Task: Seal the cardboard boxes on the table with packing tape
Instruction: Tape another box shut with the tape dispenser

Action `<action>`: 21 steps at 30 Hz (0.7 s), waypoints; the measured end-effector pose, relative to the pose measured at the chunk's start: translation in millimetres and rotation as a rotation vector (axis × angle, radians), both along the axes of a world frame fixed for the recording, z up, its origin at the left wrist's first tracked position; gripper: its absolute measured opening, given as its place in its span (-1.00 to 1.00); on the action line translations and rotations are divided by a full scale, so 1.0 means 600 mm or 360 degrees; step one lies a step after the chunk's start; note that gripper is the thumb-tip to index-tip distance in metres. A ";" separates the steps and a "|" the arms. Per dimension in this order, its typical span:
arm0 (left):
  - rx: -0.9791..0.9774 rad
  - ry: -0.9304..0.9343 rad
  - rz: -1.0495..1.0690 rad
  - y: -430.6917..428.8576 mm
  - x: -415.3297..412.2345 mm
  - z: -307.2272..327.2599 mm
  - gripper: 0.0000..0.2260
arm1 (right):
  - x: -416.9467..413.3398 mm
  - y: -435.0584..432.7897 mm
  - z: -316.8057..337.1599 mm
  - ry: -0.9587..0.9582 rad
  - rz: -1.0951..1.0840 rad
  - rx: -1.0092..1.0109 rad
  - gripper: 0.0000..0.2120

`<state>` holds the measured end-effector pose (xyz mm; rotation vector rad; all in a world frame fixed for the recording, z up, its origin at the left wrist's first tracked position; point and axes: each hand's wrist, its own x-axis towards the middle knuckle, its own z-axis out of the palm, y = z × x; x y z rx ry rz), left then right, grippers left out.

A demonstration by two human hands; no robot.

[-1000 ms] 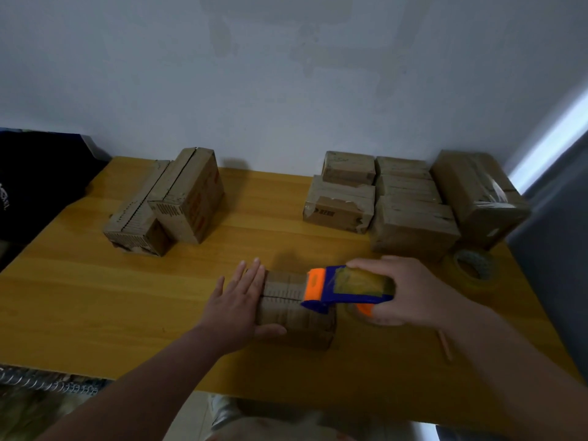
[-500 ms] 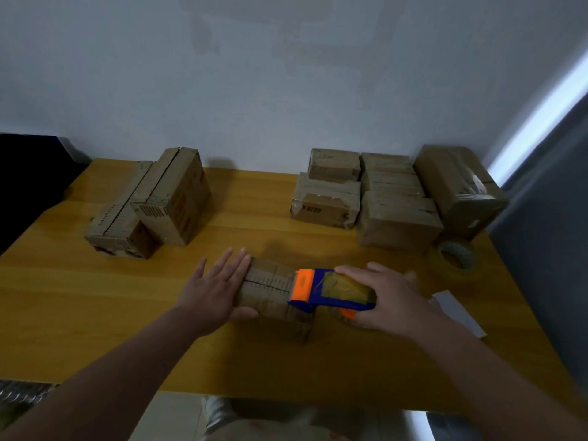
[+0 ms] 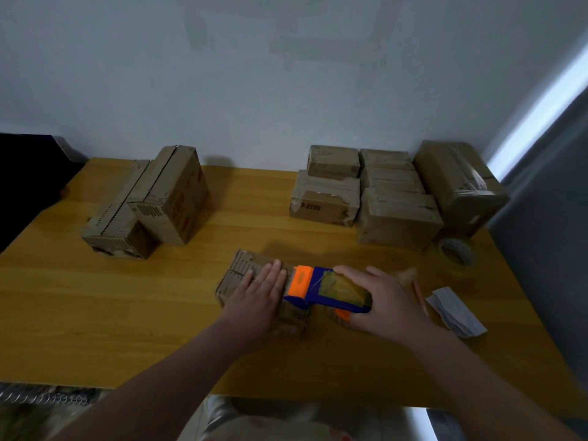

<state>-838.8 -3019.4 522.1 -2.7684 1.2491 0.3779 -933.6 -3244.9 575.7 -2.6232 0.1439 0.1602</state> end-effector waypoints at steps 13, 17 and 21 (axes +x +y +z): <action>-0.0025 0.0003 -0.0062 0.042 0.040 -0.004 -0.01 | 0.016 0.044 -0.030 -0.0066 -0.0047 0.0171 -0.23; 0.0013 0.0000 -0.0077 0.047 0.045 0.007 0.01 | 0.015 0.032 -0.023 -0.0008 -0.0020 0.0255 -0.22; -0.0009 -0.0007 -0.0068 0.045 0.043 0.005 0.02 | -0.012 -0.009 -0.017 0.0068 -0.0052 0.0271 -0.21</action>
